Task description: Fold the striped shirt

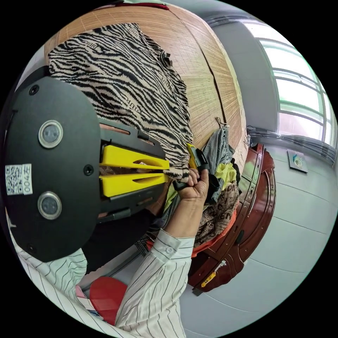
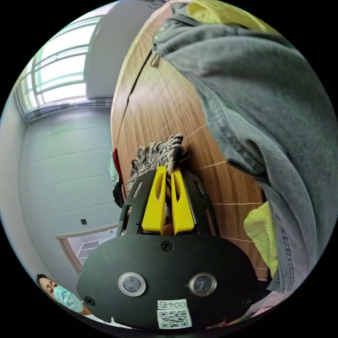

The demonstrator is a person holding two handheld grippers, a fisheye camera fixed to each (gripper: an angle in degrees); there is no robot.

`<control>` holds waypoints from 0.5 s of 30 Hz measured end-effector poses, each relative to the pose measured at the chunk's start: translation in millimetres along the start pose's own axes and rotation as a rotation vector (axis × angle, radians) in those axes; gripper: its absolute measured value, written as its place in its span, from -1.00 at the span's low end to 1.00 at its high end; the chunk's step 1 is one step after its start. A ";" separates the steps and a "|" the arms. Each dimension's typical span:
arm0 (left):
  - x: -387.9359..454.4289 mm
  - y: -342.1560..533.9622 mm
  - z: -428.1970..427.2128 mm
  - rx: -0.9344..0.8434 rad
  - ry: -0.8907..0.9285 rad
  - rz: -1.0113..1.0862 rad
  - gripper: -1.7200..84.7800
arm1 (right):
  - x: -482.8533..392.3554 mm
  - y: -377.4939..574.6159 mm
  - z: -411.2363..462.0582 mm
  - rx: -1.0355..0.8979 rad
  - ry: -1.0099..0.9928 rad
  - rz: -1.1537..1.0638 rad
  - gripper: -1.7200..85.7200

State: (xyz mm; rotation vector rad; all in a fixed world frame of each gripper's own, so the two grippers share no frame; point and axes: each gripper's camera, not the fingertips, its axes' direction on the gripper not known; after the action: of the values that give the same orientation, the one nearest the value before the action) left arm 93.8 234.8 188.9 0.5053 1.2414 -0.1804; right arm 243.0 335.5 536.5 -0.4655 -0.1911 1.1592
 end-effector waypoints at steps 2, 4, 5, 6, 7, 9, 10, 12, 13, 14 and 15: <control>-20.0 5.0 -22.9 0.042 0.026 -0.075 -0.93 | -43.3 6.5 -9.7 0.014 0.002 -0.055 -0.90; -51.1 17.1 -63.2 0.122 0.036 -0.185 -0.93 | -83.4 13.4 -11.7 0.010 0.020 -0.106 -0.91; -59.9 21.4 -74.3 0.144 0.039 -0.215 -0.93 | -112.4 19.3 -10.9 0.009 0.030 -0.138 -0.91; -77.9 31.4 -96.0 0.187 0.045 -0.278 -0.93 | -127.7 22.7 -9.4 0.007 0.036 -0.159 -0.91; -97.5 43.7 -118.4 0.232 0.053 -0.345 -0.93 | -159.5 30.4 -3.8 -0.001 0.053 -0.207 -0.91; -128.4 65.3 -150.2 0.291 0.065 -0.447 -0.93 | -207.9 44.4 11.7 -0.015 0.103 -0.273 -0.91; -150.3 81.6 -169.4 0.331 0.089 -0.518 -0.93 | -238.6 54.8 26.6 -0.024 0.148 -0.318 -0.90; -184.8 108.5 -193.4 0.390 0.151 -0.639 -0.93 | -280.1 71.1 54.0 -0.040 0.212 -0.378 -0.90; -206.7 127.6 -207.6 0.429 0.175 -0.712 -0.93 | -304.2 81.9 74.7 -0.054 0.251 -0.412 -0.90; -217.1 137.1 -214.0 0.446 0.182 -0.746 -0.93 | -325.7 92.6 96.4 -0.067 0.293 -0.441 -0.90; -237.4 156.3 -225.8 0.480 0.202 -0.813 -0.92 | -335.5 97.8 107.7 -0.076 0.315 -0.457 -0.90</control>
State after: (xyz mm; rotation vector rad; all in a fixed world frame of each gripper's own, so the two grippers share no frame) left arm -114.8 443.1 400.9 0.4043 1.5555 -1.1581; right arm -12.8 87.7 619.2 -0.6275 -0.0611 0.6236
